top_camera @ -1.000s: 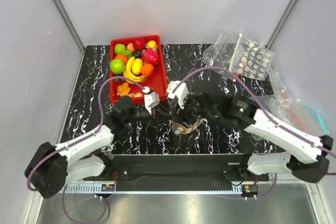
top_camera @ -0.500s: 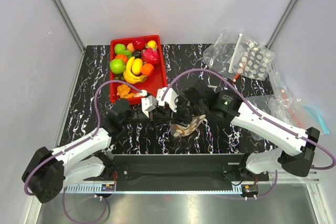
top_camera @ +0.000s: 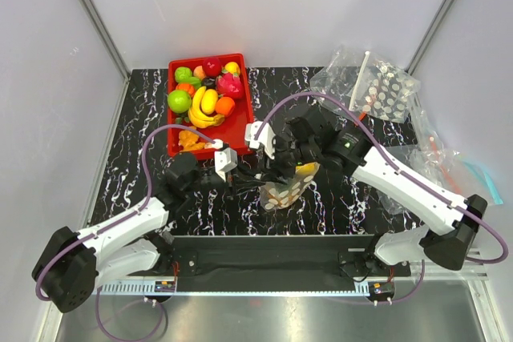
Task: Place the food in the zip-top bag and seal the zipper
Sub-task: Zip the zipper food storage bag at the center of the board.
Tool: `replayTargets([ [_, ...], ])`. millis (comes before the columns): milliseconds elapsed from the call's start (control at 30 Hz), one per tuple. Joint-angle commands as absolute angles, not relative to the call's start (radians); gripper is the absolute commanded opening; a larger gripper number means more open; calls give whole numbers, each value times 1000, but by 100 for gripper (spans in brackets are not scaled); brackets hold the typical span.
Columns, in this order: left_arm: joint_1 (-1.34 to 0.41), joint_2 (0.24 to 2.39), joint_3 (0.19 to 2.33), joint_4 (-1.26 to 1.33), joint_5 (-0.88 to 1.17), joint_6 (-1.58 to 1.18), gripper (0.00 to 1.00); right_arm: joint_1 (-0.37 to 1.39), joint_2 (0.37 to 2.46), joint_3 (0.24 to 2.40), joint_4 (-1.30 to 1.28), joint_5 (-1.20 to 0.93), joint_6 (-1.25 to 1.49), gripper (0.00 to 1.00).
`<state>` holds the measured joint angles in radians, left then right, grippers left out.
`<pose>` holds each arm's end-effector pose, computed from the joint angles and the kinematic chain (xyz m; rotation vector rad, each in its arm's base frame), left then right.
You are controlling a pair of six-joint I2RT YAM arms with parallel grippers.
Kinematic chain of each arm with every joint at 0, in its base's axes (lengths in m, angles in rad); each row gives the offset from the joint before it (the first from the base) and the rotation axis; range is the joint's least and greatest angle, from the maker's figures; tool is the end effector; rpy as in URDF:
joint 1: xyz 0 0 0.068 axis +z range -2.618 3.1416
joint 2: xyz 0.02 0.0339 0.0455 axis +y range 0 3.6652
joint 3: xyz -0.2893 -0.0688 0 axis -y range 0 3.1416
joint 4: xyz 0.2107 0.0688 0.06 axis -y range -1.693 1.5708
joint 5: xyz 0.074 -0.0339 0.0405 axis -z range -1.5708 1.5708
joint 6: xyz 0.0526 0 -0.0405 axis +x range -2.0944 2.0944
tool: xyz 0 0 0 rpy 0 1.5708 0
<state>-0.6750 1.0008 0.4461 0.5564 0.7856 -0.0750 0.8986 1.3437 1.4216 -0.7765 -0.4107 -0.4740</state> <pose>0.1218 -0.1451 0.2973 1.0879 1.3091 -1.1829 0.1416 0.2117 0.3930 -1.6172 1.6248 0.6886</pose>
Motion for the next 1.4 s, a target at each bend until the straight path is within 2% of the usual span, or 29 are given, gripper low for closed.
replayTargets([
  [0, -672, 979, 448, 641, 813, -51, 0, 891, 1371, 1463, -755, -483, -497, 53],
  [233, -670, 988, 453, 634, 802, -61, 0, 891, 1396, 1476, -759, -509, -491, 48],
  [400, -672, 986, 454, 630, 802, -61, 0, 893, 1402, 1479, -762, -515, -491, 30],
  [500, -672, 980, 453, 632, 795, -64, 0, 891, 1413, 1486, -779, -520, -491, 25],
  [667, -672, 968, 445, 632, 790, -60, 0, 893, 1411, 1483, -790, -520, -483, 28],
  [800, -672, 962, 445, 632, 788, -58, 0, 891, 1410, 1483, -793, -514, -483, 26],
  [1000, -672, 951, 442, 634, 790, -54, 0, 891, 1419, 1480, -793, -503, -479, 31],
  [1167, -672, 942, 434, 640, 787, -55, 0, 891, 1427, 1482, -798, -503, -477, 29],
  [1200, -672, 942, 434, 638, 784, -55, 0, 893, 1428, 1480, -799, -505, -479, 28],
  [1233, -672, 939, 433, 638, 782, -55, 0, 891, 1430, 1480, -802, -505, -479, 22],
  [1267, -672, 939, 433, 640, 779, -55, 0, 891, 1433, 1480, -805, -506, -479, 22],
  [1300, -672, 937, 433, 637, 775, -55, 0, 891, 1431, 1482, -810, -506, -480, 16],
  [1367, -672, 937, 434, 629, 772, -54, 0, 891, 1424, 1480, -808, -511, -479, 11],
])
